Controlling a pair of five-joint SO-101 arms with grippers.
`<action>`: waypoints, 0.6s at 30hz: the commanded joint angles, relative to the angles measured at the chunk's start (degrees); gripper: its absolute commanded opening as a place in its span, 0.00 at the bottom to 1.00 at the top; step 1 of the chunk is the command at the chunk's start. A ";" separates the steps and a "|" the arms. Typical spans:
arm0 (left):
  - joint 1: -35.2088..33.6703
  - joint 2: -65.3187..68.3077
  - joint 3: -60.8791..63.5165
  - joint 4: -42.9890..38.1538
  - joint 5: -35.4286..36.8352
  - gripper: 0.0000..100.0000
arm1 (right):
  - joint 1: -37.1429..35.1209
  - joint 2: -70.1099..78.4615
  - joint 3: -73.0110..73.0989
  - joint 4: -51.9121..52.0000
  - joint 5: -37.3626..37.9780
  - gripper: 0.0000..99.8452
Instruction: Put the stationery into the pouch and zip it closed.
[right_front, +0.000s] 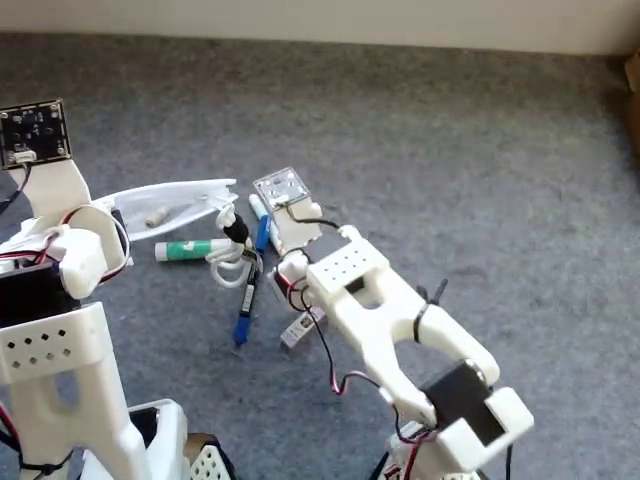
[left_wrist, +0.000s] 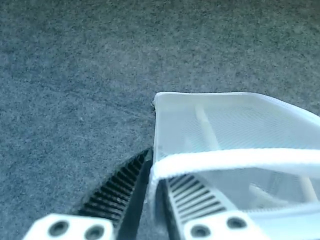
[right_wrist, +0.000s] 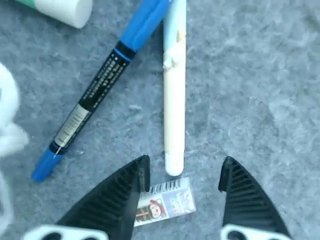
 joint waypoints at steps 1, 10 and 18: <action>0.75 0.84 -0.22 -0.26 0.70 0.01 | 2.24 2.33 -4.70 0.13 0.70 0.22; 0.75 0.84 -0.22 -0.09 0.70 0.01 | 2.68 9.27 -6.20 0.13 0.79 0.22; 0.75 0.84 -0.22 0.00 0.70 0.01 | 2.68 9.45 -6.20 0.13 4.75 0.10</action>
